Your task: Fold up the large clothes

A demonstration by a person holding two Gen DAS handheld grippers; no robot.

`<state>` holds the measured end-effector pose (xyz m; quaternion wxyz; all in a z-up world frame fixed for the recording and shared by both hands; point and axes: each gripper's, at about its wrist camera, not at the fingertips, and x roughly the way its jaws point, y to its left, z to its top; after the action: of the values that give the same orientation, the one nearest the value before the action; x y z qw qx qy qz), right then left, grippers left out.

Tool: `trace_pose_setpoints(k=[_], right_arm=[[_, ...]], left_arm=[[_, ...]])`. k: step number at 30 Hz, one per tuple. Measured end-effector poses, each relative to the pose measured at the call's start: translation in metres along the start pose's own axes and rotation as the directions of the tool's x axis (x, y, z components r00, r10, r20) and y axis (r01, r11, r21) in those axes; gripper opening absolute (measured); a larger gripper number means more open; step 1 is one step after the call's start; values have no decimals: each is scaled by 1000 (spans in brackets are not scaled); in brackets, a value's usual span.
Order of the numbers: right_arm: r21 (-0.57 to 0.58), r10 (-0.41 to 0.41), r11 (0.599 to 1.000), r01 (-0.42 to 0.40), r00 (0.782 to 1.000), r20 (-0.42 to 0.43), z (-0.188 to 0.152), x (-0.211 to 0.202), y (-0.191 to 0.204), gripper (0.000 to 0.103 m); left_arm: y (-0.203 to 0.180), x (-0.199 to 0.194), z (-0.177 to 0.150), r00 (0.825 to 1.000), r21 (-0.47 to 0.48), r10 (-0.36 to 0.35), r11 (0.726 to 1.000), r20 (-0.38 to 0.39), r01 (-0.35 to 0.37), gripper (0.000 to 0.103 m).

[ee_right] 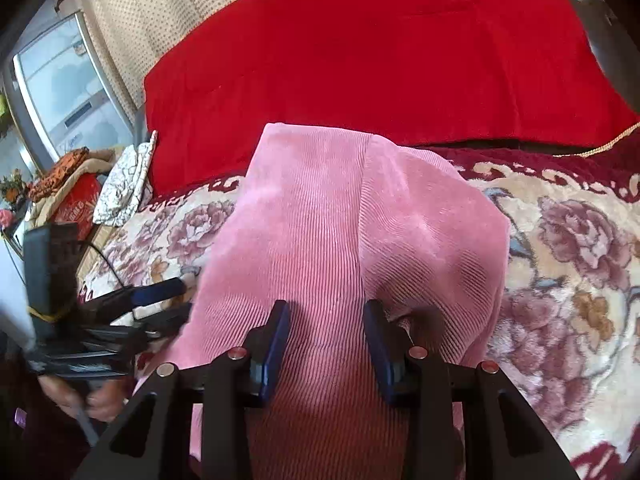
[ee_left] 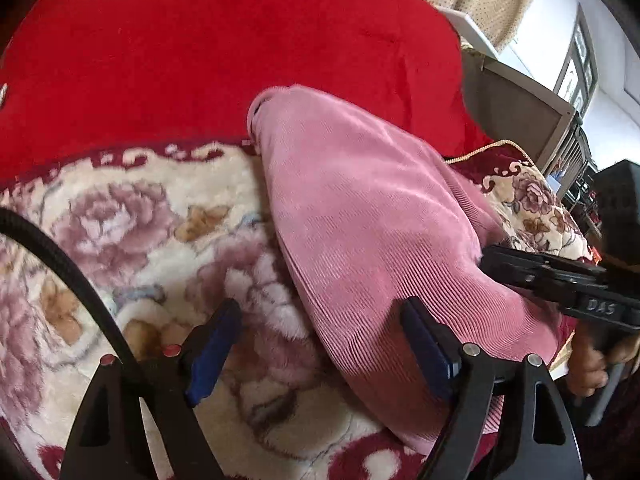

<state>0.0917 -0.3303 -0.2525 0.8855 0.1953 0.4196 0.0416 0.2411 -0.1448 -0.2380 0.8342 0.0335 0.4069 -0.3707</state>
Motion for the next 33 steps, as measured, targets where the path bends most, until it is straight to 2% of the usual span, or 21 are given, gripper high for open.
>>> trace_pose_setpoints(k=[5, 8, 10, 15, 17, 20, 23, 26, 29, 30, 33], right_arm=[[10, 18, 1000, -19, 998, 55, -2, -33, -3, 43], [-3, 23, 1000, -23, 1000, 15, -11, -30, -3, 42], [-6, -3, 1000, 2, 999, -33, -24, -12, -3, 43], [-25, -11, 1000, 10, 999, -36, -24, -11, -2, 43], [-8, -2, 1000, 2, 999, -41, -18, -18, -6, 43], [-3, -7, 1000, 7, 1000, 25, -4, -33, -7, 43], [0, -51, 999, 51, 996, 66, 12, -36, -7, 43], [38, -69, 997, 66, 996, 58, 30, -18, -14, 43], [87, -68, 993, 73, 996, -62, 37, 27, -25, 43], [102, -60, 993, 67, 995, -74, 36, 37, -28, 43], [110, -40, 993, 45, 998, -43, 32, 39, -33, 43]], left_arm=[[1, -2, 1, 1000, -5, 11, 1000, 8, -11, 84], [3, -2, 1, 1000, -16, 17, 1000, 6, -16, 86], [1, 0, 0, 1000, -14, 22, 1000, 1, -22, 87], [-3, -6, -1, 997, 29, 66, 997, 31, -67, 87], [-5, -13, 0, 993, 45, 101, 994, 59, -103, 87], [-5, -23, 2, 981, 43, 160, 985, 109, -165, 87], [-2, -20, 4, 960, 29, 255, 965, 115, -260, 87], [1, -8, 4, 948, 36, 312, 949, 62, -314, 87], [1, -2, 4, 949, 40, 312, 949, 41, -313, 87], [1, -3, 4, 950, 37, 309, 950, 41, -311, 87], [2, -2, 4, 953, 34, 302, 952, 37, -303, 87]])
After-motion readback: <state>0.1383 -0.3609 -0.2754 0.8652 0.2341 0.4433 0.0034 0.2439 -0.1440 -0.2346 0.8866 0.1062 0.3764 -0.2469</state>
